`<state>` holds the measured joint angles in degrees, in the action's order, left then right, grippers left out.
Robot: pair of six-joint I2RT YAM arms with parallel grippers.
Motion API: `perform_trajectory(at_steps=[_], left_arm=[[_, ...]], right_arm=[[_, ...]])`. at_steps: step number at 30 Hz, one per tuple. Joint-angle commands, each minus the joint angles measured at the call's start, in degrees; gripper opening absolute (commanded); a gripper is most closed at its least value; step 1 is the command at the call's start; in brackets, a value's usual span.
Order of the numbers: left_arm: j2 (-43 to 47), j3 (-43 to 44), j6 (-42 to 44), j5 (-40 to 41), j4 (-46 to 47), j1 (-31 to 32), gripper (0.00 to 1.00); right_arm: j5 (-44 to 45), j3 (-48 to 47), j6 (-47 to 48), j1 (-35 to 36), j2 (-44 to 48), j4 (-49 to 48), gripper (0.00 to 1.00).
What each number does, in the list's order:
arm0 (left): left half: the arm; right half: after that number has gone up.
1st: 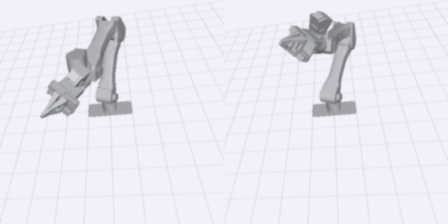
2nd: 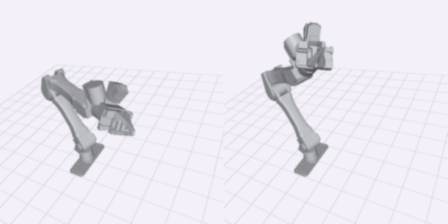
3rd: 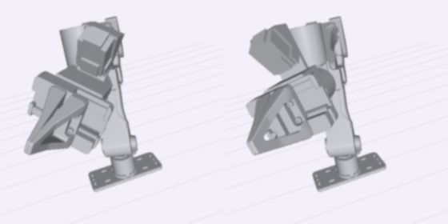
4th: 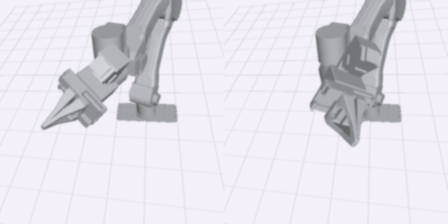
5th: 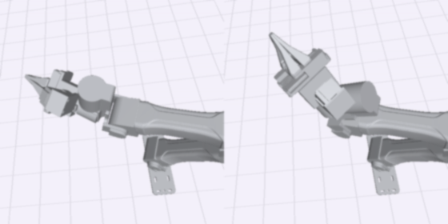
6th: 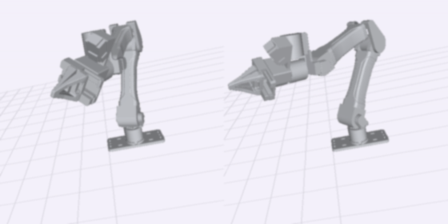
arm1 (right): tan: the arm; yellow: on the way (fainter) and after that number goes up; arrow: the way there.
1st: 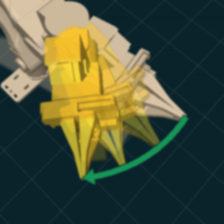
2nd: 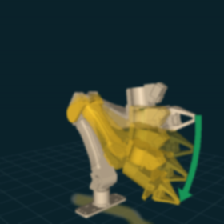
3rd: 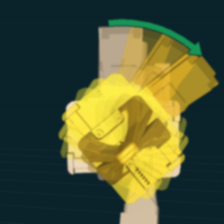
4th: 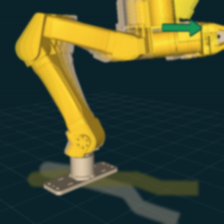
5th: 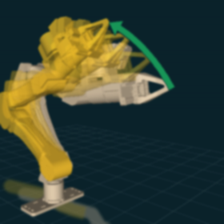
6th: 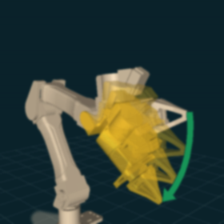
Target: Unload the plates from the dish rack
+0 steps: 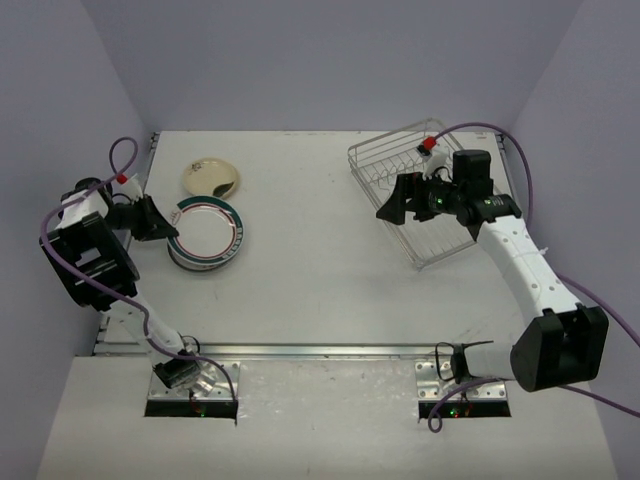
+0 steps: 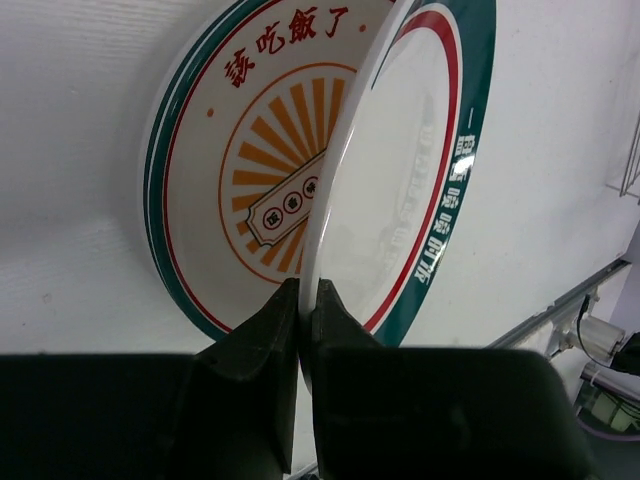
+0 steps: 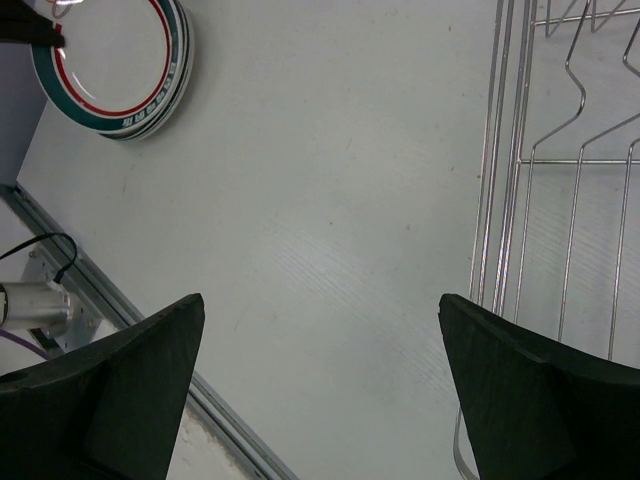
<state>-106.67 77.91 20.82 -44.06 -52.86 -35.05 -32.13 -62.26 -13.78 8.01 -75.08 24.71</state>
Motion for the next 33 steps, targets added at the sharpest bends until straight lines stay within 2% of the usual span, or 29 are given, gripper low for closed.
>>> perform_trajectory(at_steps=[1,5,7,11,13,16,20,22,23,29,33], left_arm=[[0.1,2.4,-0.6,-1.0,3.1,0.0,0.08],[-0.1,2.5,-0.8,1.4,5.3,0.0,0.28],[0.3,2.5,-0.6,2.7,6.4,0.0,0.41],[1.4,2.5,-0.8,5.1,7.5,0.0,0.53],[2.2,2.8,-0.6,6.0,7.9,0.1,0.62],[5.5,3.1,0.2,7.8,8.6,1.0,0.69],[12.4,2.1,1.3,13.6,11.6,5.2,0.82],[16.4,0.8,1.8,17.4,13.5,10.0,0.97],[18.5,-0.6,1.8,19.5,14.9,11.6,1.00],[31.0,-8.7,-0.5,23.4,19.4,23.7,1.00],[36.7,-12.5,-4.0,19.6,20.4,28.1,1.00]], right_arm=[[-1.2,0.3,-0.5,-0.3,1.7,-1.2,0.99],[-0.5,0.4,-0.3,-0.4,1.8,-1.2,0.99],[0.0,0.8,-0.1,-0.5,2.0,-1.2,0.99],[2.5,1.3,0.4,-0.9,2.0,-1.1,0.99],[4.0,1.1,0.6,-1.2,2.0,-1.0,0.99],[7.1,0.5,1.0,-1.4,2.2,-0.3,0.99],[12.9,-0.3,1.8,-1.8,3.5,-0.2,0.99],[16.3,-0.6,2.3,-1.8,4.2,-0.2,0.99],[17.2,-0.6,2.6,-1.8,4.7,-0.2,0.99],[21.3,2.6,3.6,-1.8,7.8,-1.3,0.99],[21.9,7.8,3.8,-1.8,11.3,-4.2,0.99]])
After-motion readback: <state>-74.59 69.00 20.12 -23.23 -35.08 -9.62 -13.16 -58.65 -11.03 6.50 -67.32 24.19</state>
